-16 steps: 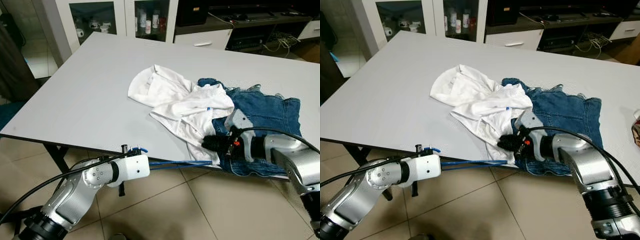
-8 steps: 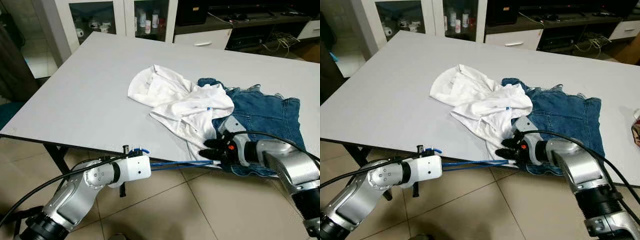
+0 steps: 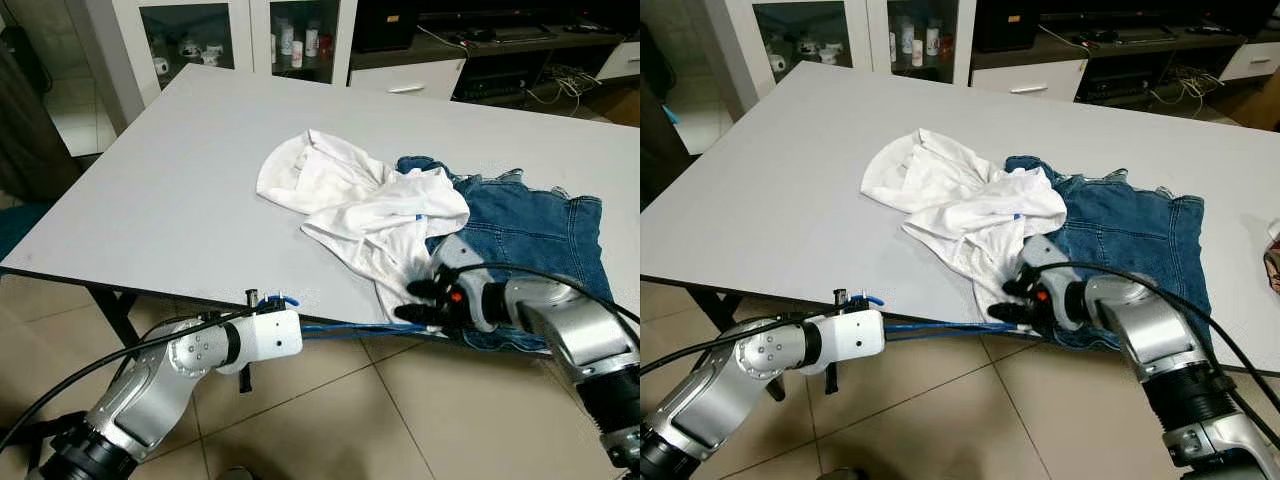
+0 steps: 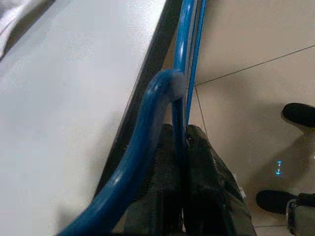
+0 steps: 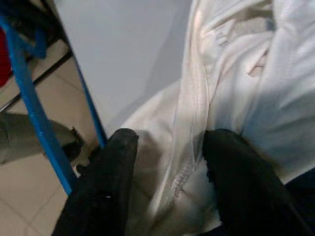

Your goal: Hang hanger

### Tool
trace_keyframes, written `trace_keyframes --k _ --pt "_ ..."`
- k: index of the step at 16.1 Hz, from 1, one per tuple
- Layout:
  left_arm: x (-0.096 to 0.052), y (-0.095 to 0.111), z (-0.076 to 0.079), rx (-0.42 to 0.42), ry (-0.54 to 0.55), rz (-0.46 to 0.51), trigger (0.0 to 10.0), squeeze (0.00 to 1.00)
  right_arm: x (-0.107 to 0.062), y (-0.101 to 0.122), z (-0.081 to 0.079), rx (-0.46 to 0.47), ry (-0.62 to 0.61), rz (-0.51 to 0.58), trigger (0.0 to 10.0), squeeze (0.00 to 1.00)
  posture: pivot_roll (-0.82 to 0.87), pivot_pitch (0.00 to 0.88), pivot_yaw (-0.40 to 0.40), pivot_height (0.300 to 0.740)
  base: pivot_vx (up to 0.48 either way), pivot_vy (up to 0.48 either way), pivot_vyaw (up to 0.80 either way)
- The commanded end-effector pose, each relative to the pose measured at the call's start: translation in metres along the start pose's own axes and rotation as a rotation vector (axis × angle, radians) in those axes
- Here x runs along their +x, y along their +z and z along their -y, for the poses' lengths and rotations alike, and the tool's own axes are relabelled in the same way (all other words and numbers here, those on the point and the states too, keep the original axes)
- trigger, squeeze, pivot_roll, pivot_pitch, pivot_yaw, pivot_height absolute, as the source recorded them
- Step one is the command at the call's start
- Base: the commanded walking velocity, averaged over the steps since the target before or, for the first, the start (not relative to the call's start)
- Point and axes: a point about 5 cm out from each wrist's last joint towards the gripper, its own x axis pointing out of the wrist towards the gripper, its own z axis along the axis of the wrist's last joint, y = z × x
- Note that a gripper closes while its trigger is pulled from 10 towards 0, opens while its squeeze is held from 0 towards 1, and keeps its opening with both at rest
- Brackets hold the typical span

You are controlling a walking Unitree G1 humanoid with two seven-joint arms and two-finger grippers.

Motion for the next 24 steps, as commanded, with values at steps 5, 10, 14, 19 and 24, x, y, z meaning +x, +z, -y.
trace_keyframes --k 5,10,14,19,24 --pt "-0.001 0.01 -0.004 0.031 0.011 0.03 10.0 0.0 -0.001 -0.008 0.006 0.046 0.011 -0.037 0.0 0.0 0.1 0.111 -0.069 0.74 0.0 0.0 0.0" --pt "-0.001 0.01 -0.004 0.03 0.013 0.031 10.0 0.0 -0.003 -0.01 0.009 0.004 0.011 -0.041 0.0 0.0 0.1 0.113 -0.068 0.74 0.0 0.0 0.0" --pt "0.0 0.011 -0.004 0.032 0.013 0.034 10.0 0.0 -0.005 -0.009 0.014 -0.031 -0.02 -0.057 0.0 0.0 0.1 0.114 -0.066 0.74 0.0 0.0 0.0" --pt "-0.001 0.01 -0.004 0.032 0.014 0.033 10.0 0.0 -0.007 0.005 0.018 0.05 0.003 0.031 0.0 0.0 0.11 0.113 -0.066 0.74 0.0 0.0 0.0" --pt "-0.001 0.009 -0.004 0.032 0.017 0.032 10.0 0.0 -0.003 0.016 0.008 0.21 0.097 0.156 0.0 0.0 0.11 0.112 -0.064 0.74 0.0 0.0 0.0"
